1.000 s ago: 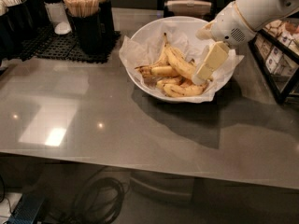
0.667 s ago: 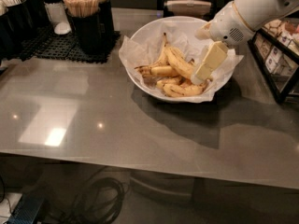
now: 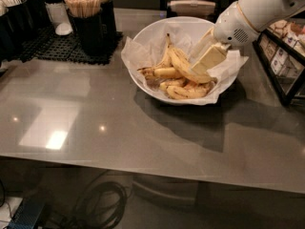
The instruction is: Pick banana from white bowl
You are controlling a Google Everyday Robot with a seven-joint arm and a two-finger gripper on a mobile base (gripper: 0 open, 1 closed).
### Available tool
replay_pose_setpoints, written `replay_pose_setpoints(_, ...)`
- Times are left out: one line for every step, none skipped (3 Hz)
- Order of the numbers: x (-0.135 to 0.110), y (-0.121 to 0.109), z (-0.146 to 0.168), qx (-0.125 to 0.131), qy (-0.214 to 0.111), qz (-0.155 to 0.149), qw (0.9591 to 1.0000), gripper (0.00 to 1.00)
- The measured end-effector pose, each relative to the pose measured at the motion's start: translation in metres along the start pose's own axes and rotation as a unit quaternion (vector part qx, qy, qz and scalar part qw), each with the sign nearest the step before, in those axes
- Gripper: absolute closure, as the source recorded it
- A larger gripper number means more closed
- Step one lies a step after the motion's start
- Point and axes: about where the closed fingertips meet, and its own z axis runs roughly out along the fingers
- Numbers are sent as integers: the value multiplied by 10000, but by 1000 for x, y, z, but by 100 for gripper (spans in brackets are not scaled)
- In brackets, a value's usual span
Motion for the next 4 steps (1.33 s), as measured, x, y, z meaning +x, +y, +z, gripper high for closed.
replay_pose_setpoints(0,0,0,0,0,0,10000,44)
replay_pose_setpoints(0,0,0,-1,0,0,10000,38)
replay_pose_setpoints(0,0,1,-10,8,0,10000,36)
replay_pose_setpoints(0,-4,9,-71,91,35,9999,37)
